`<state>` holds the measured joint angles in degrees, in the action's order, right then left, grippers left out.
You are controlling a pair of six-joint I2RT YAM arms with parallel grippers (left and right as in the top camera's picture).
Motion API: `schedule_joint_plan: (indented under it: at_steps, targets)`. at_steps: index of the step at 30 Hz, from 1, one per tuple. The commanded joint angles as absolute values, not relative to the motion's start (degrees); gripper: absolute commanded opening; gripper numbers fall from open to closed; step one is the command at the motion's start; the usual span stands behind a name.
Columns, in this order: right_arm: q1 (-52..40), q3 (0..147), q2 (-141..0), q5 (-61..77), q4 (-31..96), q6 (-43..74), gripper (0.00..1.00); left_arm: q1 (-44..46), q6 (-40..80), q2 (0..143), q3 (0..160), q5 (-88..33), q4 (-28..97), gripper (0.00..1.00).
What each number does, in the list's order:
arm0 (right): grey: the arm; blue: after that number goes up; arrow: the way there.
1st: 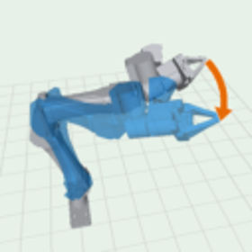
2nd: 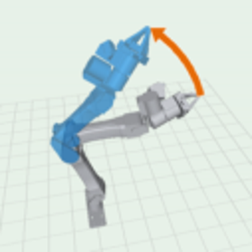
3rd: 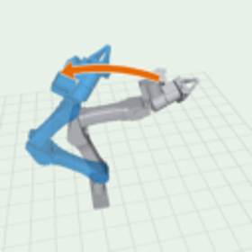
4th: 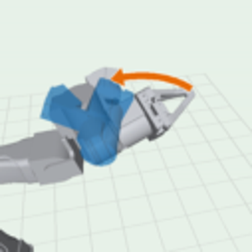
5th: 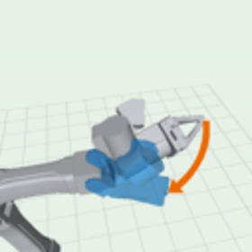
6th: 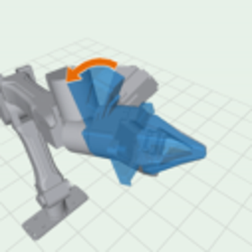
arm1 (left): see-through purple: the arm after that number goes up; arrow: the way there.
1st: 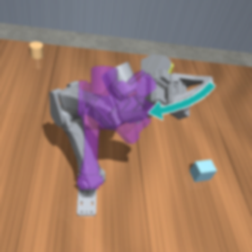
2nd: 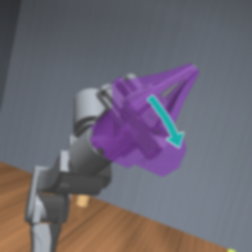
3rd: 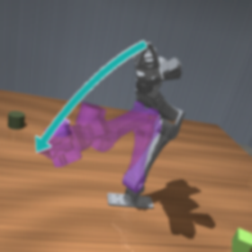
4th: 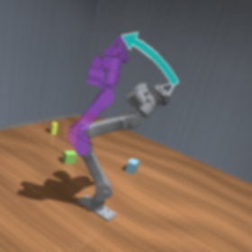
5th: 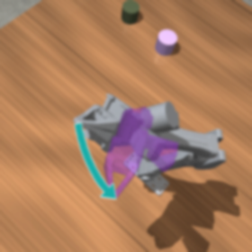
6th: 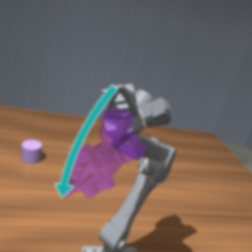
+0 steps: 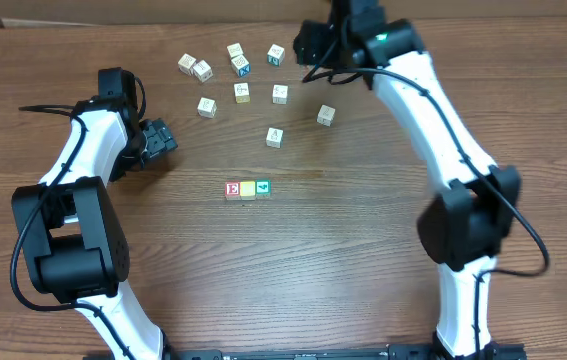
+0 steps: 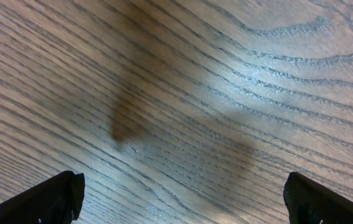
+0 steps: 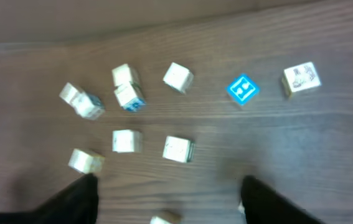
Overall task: Form a horizontal line
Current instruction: 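Swing the right gripper back toward the scattered blocks, then lower the right gripper and grasp the white M block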
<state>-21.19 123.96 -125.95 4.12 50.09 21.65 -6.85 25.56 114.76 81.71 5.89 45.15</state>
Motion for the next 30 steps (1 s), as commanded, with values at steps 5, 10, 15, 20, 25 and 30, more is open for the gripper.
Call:
schedule_joint_plan:
  at_steps: [5, 10, 15, 20, 25, 30]
  targets:
    - [-24.14, 124.84, -135.41, 2.42, 47.48, 17.23, 0.82, -6.57, 25.76, 114.1, 81.45, 6.57, 45.1, 1.0]
    - [-25.56, 124.84, -139.63, 2.42, 46.11, 17.28, 0.83, -6.57, 25.76, 114.08, 81.45, 6.57, 45.1, 1.0]
    - [-26.3, 124.2, -141.27, 0.27, 44.56, 17.34, 0.84, -6.57, 25.76, 114.1, 81.45, 6.57, 45.1, 1.0]
    - [-27.31, 123.7, -141.8, -4.67, 42.96, 17.74, 0.8, -6.57, 25.76, 114.08, 81.45, 6.57, 45.1, 1.0]
    - [-28.34, 123.7, -142.06, -5.1, 41.52, 17.76, 0.75, -6.57, 25.76, 114.08, 81.45, 6.57, 45.1, 1.0]
    - [-29.61, 123.7, -142.39, -5.1, 42.7, 20.12, 0.74, -6.57, 25.76, 114.08, 81.45, 6.57, 45.1, 1.0]
